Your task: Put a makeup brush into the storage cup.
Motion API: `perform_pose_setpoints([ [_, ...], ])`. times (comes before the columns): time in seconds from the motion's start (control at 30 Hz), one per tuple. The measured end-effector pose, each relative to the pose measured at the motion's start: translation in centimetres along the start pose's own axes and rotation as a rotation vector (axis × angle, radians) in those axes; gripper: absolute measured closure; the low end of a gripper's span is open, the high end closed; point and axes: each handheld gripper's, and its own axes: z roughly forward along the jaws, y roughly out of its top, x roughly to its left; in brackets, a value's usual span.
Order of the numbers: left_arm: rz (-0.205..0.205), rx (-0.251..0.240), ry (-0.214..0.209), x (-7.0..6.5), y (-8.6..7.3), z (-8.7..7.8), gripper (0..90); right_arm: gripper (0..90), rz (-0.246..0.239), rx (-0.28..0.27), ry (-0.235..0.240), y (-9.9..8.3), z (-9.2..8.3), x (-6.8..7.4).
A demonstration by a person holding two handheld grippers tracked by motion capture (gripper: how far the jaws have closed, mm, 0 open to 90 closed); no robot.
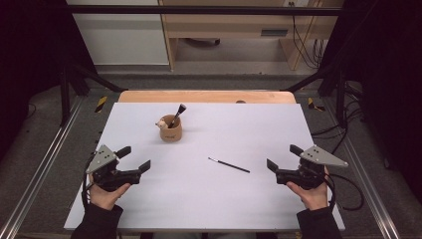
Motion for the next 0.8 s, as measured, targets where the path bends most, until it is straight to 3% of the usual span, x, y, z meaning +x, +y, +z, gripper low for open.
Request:
perform_pose_setpoints([
  [0.47, 0.015, 0.032, -0.005, 0.2, -0.3, 0.3, 10.1, 6.4, 0.001, 0.004, -0.001, 0.0, 0.2, 0.1],
  [0.8, 0.02, 0.046, -0.009, 0.4, -0.5, 0.4, 9.8, 7.1, -0.022, 0.035, 0.025, 0.6, 1.8, 1.3],
])
